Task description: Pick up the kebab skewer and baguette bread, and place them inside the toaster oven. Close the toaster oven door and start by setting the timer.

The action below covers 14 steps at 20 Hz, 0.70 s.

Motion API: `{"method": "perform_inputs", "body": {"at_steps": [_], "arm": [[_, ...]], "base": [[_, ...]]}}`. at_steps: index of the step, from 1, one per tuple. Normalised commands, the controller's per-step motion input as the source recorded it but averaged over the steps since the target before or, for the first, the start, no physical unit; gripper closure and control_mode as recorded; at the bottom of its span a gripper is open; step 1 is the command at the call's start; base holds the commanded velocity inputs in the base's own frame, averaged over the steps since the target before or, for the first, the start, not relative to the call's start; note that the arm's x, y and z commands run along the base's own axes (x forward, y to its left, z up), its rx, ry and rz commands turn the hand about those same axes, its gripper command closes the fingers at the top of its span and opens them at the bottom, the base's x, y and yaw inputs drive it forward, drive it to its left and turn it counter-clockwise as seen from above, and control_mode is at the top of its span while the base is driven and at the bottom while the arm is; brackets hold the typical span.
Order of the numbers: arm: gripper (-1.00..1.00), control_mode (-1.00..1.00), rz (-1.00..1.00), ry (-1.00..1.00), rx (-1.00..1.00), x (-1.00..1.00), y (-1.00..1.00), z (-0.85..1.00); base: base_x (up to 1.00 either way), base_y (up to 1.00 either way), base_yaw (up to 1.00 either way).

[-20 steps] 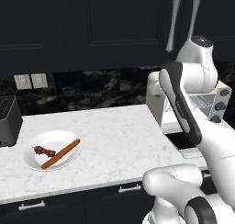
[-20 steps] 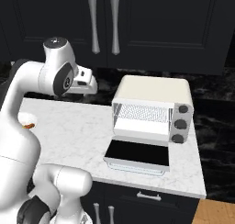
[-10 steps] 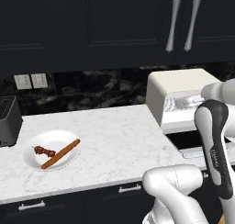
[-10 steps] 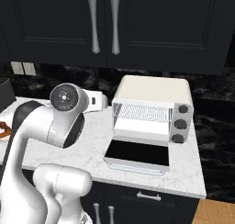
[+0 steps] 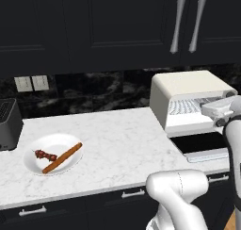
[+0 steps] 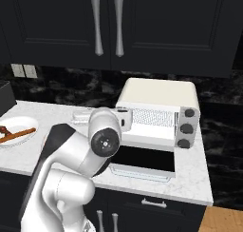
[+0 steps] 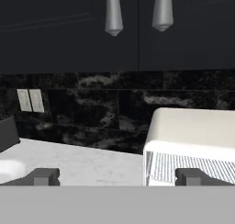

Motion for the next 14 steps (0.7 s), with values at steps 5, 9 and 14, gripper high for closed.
{"method": "perform_inputs", "body": {"at_steps": [5,9,14], "arm": [[-1.0,-1.0,0.0,-0.08,0.07,0.0,-0.36,-0.04],[-1.0,-1.0,0.03,-0.05,0.06,0.0,-0.2,-0.09],[-1.0,-1.0,0.07,-0.1,0.02,0.0,-0.01,-0.15]], "base": [[0.0,0.0,0.0],[0.0,0.0,0.0],[0.0,0.0,0.0]]}}
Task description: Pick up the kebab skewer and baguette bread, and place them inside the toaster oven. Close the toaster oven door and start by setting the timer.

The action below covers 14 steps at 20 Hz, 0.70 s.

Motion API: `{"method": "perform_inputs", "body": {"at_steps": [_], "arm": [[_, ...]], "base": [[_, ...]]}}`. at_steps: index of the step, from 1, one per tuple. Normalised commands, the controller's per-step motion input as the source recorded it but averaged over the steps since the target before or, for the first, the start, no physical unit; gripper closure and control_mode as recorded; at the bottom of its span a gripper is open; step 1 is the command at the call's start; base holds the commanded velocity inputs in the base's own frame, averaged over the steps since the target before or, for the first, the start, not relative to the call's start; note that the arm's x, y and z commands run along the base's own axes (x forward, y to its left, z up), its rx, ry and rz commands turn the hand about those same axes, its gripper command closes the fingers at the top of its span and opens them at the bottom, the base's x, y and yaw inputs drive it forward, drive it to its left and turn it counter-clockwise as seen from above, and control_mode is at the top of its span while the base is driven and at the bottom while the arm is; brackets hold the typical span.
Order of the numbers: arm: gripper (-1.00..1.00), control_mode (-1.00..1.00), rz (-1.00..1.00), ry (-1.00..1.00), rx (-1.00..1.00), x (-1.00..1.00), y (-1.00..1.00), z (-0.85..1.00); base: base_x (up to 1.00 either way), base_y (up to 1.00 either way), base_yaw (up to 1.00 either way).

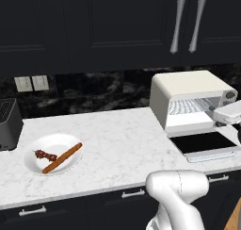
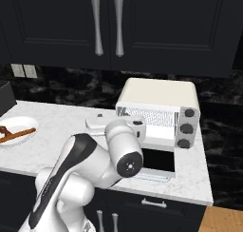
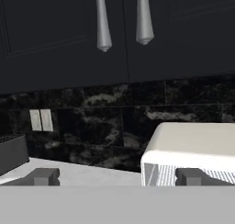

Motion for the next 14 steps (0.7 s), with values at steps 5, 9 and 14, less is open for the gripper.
{"method": "perform_inputs", "body": {"at_steps": [5,9,14], "arm": [[-1.0,-1.0,0.07,-0.11,0.01,-0.03,0.0,-0.17],[-1.0,-1.0,0.08,-0.07,0.01,0.0,-0.01,-0.28],[-1.0,-1.0,0.07,-0.03,0.03,0.19,-0.09,-0.26]], "base": [[0.0,0.0,0.0],[0.0,0.0,0.0],[0.0,0.0,0.0]]}}
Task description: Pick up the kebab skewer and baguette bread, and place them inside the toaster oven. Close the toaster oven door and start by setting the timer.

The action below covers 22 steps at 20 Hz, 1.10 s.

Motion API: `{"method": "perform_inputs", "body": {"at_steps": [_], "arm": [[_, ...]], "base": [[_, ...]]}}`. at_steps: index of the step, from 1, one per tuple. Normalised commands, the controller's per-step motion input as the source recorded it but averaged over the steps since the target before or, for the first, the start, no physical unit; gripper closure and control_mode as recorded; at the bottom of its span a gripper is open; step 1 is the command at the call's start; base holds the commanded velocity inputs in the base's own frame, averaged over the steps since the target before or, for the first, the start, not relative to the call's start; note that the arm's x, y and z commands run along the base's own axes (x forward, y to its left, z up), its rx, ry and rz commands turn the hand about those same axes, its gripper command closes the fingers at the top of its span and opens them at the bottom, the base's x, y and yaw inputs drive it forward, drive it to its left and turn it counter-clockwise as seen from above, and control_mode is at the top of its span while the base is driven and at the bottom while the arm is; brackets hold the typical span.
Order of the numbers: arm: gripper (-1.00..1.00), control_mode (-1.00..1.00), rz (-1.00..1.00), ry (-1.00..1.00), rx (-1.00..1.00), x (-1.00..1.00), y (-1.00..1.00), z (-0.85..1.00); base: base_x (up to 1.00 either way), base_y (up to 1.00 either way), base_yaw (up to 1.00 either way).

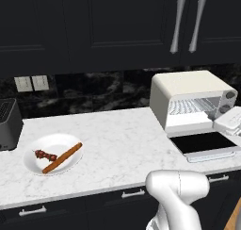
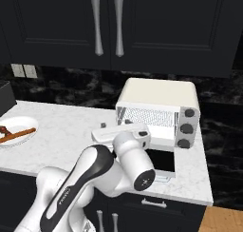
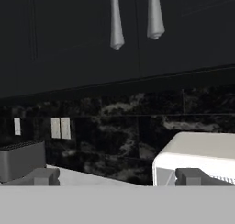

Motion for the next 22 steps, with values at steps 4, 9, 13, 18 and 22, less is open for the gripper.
{"method": "perform_inputs", "body": {"at_steps": [4,9,13,18,22], "arm": [[-1.0,-1.0,0.01,0.0,0.11,0.41,-0.12,-0.36],[-1.0,-1.0,0.0,0.0,0.09,0.52,-0.17,-0.36],[-1.0,-1.0,0.0,0.0,0.01,0.61,-0.03,-0.16],[-1.0,-1.0,0.0,0.0,0.0,0.43,-0.07,-0.32],[-1.0,-1.0,0.0,0.0,0.0,0.42,-0.28,-0.32]], "base": [[0.0,0.0,0.0],[0.0,0.0,0.0],[0.0,0.0,0.0],[0.0,0.0,0.0],[0.0,0.0,0.0]]}}
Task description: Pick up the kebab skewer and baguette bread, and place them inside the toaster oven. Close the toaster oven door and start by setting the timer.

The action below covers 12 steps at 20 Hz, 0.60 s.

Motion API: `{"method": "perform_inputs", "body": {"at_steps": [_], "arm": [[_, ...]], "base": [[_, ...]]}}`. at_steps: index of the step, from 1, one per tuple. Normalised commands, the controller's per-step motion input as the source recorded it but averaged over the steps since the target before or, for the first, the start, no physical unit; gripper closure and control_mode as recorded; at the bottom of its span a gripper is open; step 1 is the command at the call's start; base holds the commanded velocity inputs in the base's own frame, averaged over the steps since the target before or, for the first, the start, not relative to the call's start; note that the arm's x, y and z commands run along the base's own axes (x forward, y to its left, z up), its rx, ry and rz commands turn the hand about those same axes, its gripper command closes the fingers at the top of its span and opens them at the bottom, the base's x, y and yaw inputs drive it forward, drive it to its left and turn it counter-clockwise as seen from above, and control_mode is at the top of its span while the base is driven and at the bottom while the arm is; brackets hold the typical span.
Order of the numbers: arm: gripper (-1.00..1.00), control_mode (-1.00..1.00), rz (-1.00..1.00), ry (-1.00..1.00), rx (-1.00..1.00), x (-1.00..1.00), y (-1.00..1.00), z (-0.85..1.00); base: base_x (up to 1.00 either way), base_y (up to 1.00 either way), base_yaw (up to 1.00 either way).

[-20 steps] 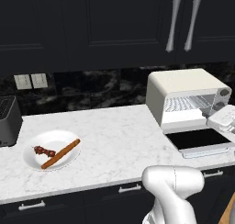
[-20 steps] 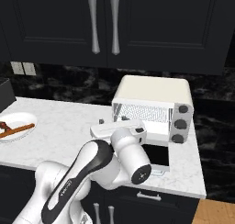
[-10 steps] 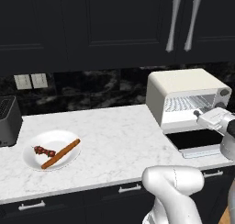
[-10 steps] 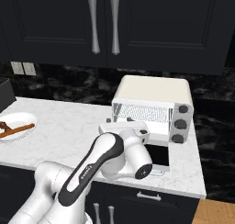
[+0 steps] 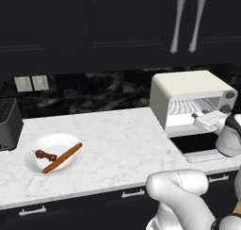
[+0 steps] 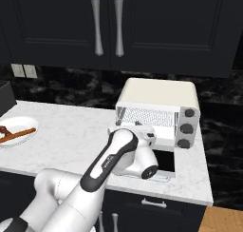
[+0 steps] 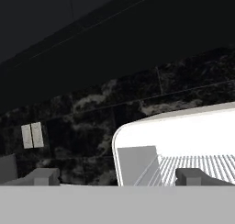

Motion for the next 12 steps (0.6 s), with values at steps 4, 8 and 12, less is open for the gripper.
{"method": "perform_inputs", "body": {"at_steps": [4,8,12], "arm": [[-1.0,-1.0,0.0,0.0,0.0,0.56,-0.37,-0.08],[-1.0,-1.0,0.0,0.0,0.0,0.49,-0.08,-0.14],[-1.0,-1.0,0.0,0.0,-0.07,0.48,0.0,-0.44]], "base": [[0.0,0.0,0.0],[0.0,0.0,0.0],[0.0,0.0,0.0]]}}
